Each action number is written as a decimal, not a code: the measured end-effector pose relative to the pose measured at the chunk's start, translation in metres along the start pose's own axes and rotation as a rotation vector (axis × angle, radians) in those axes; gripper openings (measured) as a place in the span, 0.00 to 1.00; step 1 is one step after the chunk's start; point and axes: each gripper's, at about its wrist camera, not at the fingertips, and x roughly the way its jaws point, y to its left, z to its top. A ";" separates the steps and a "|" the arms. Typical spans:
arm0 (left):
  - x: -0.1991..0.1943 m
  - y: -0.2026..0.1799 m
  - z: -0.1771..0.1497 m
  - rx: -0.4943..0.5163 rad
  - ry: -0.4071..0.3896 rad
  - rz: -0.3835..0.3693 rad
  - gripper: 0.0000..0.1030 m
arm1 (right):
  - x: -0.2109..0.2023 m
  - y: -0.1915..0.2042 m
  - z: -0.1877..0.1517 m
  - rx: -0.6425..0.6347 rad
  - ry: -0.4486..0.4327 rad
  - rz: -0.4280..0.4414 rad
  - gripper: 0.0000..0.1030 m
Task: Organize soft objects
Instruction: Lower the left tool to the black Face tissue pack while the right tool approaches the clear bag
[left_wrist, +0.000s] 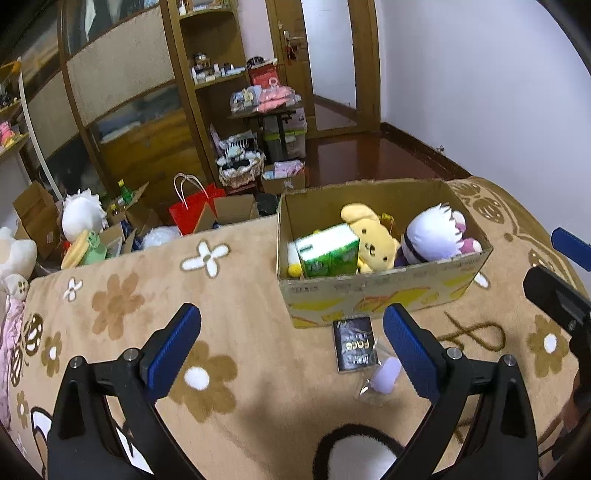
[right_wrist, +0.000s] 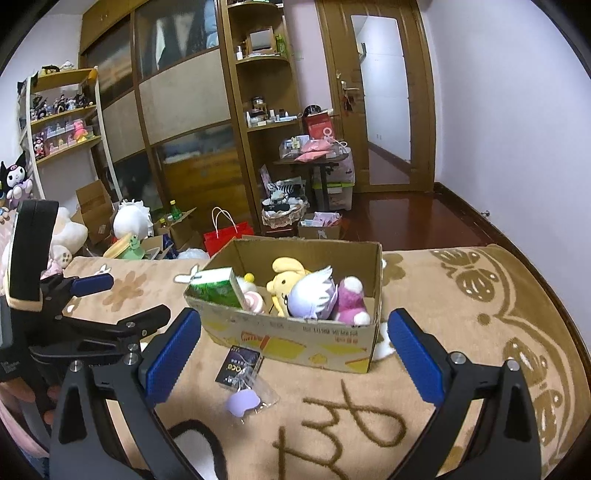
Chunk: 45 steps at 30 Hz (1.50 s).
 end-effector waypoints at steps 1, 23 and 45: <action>0.002 0.000 -0.002 -0.002 0.015 -0.004 0.96 | 0.001 0.001 -0.001 -0.001 0.002 0.000 1.00; 0.096 0.003 -0.018 -0.071 0.280 -0.076 0.96 | 0.076 0.017 -0.061 -0.060 0.152 -0.010 1.00; 0.167 -0.001 -0.029 -0.093 0.476 -0.137 0.95 | 0.136 0.046 -0.098 -0.114 0.307 0.085 1.00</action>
